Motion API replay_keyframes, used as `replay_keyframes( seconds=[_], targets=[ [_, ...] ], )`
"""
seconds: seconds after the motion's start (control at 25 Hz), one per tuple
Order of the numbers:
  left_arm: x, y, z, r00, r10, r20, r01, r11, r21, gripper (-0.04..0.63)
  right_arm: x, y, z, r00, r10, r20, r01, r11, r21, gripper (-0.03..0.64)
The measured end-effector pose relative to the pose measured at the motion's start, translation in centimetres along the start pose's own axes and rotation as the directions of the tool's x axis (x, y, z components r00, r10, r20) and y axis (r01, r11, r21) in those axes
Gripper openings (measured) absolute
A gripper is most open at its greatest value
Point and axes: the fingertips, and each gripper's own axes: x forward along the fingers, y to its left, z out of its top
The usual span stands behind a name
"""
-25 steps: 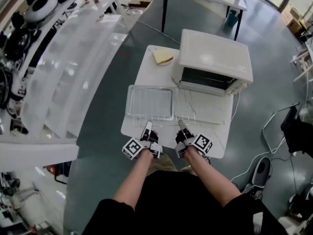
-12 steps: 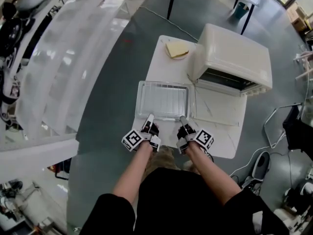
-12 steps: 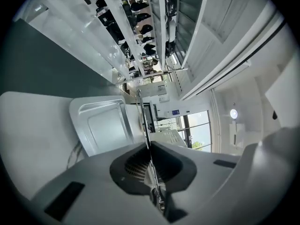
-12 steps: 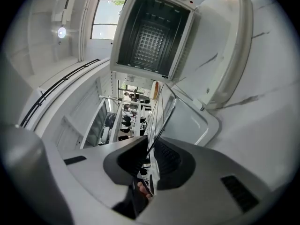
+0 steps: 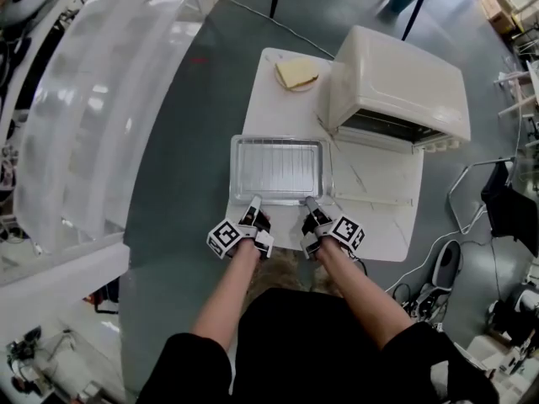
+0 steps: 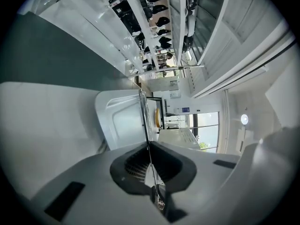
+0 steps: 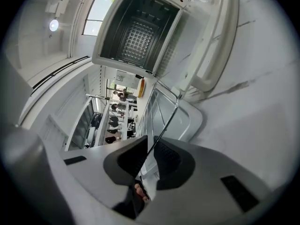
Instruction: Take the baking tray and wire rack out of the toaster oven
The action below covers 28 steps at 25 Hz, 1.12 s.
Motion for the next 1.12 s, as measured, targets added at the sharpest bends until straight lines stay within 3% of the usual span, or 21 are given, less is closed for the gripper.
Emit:
replay_keyframes(
  seconds=[0.2,0.36,0.44,0.56,0.72,0.8,0.92,1.12],
  targets=[
    [0.4,2.1,-0.1,0.992,0.081,-0.096,-0.087,0.994,-0.063,0.023,0.9,-1.4,0.0,0.998,-0.063,-0.006,0.063,0.998,0.023,0.057],
    [0.3,2.2,-0.4,0.971,0.161,-0.177,-0.157,0.987,0.039,0.053,1.2,-1.7,0.0,0.996,-0.093,-0.003,0.093,0.995,0.046,0.054],
    [0.1,2.0,-0.7,0.957,0.190,-0.219,-0.172,0.980,0.097,0.125,1.3,-1.9,-0.1,0.994,-0.108,0.004,0.108,0.991,0.079,0.049],
    [-0.7,2.2,-1.0,0.947,0.202,-0.249,-0.186,0.979,0.087,0.166,1.5,-2.4,-0.2,0.992,-0.126,0.028,0.121,0.982,0.147,0.041],
    [-1.6,2.9,-2.2,0.931,0.236,-0.278,-0.221,0.972,0.085,0.164,1.7,-2.7,-0.4,0.989,-0.148,0.024,0.143,0.978,0.153,0.041],
    [-1.8,3.3,-2.5,0.925,0.264,-0.274,-0.253,0.965,0.073,0.097,1.7,-3.1,-0.7,0.986,-0.166,0.021,0.160,0.973,0.166,0.041],
    [-1.6,3.4,-2.6,0.923,0.283,-0.260,-0.271,0.959,0.082,0.052,1.6,-3.4,-0.8,0.984,-0.180,0.022,0.174,0.972,0.157,0.043],
    [-1.1,3.7,-2.8,0.924,0.281,-0.261,-0.276,0.960,0.054,0.040,1.5,-3.9,-0.7,0.980,-0.198,0.015,0.193,0.967,0.168,0.043]
  ],
)
